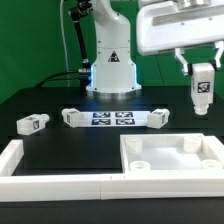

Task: Assemble square table

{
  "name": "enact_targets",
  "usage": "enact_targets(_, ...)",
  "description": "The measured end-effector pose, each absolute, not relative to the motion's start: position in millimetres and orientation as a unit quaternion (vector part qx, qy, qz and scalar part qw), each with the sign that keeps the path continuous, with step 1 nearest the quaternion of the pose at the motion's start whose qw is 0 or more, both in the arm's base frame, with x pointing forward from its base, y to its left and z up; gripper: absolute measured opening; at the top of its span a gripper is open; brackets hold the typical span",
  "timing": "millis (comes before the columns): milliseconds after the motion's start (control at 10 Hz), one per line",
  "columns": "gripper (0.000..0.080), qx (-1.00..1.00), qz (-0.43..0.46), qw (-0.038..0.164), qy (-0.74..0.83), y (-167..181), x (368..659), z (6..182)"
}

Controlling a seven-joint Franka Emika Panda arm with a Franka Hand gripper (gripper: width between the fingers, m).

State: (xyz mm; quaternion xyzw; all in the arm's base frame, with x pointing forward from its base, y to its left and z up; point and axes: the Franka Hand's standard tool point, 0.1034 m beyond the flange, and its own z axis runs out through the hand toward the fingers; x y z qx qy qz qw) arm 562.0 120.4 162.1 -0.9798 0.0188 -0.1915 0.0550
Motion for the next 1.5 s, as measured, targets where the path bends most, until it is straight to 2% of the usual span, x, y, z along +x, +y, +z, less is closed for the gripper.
enact_targets(200,0.0291,-0.976,-0.21,0.051,0.001,115.9,583.8,170.6)
enact_targets(600,0.0291,-0.977,-0.209,0.052,-0.002,116.7,581.3,166.6)
enact_targets(800,0.0291,-0.967,-0.247,0.061,-0.007,125.1,588.1,153.5)
enact_targets(900,0.0291,-0.963,-0.261,0.062,-0.011,129.8,596.5,153.5)
enact_targets(1100,0.0291,-0.961,-0.271,0.056,-0.017,129.4,604.6,143.5)
enact_targets(1500,0.0291,-0.961,-0.271,0.04,-0.033,115.1,614.1,135.6)
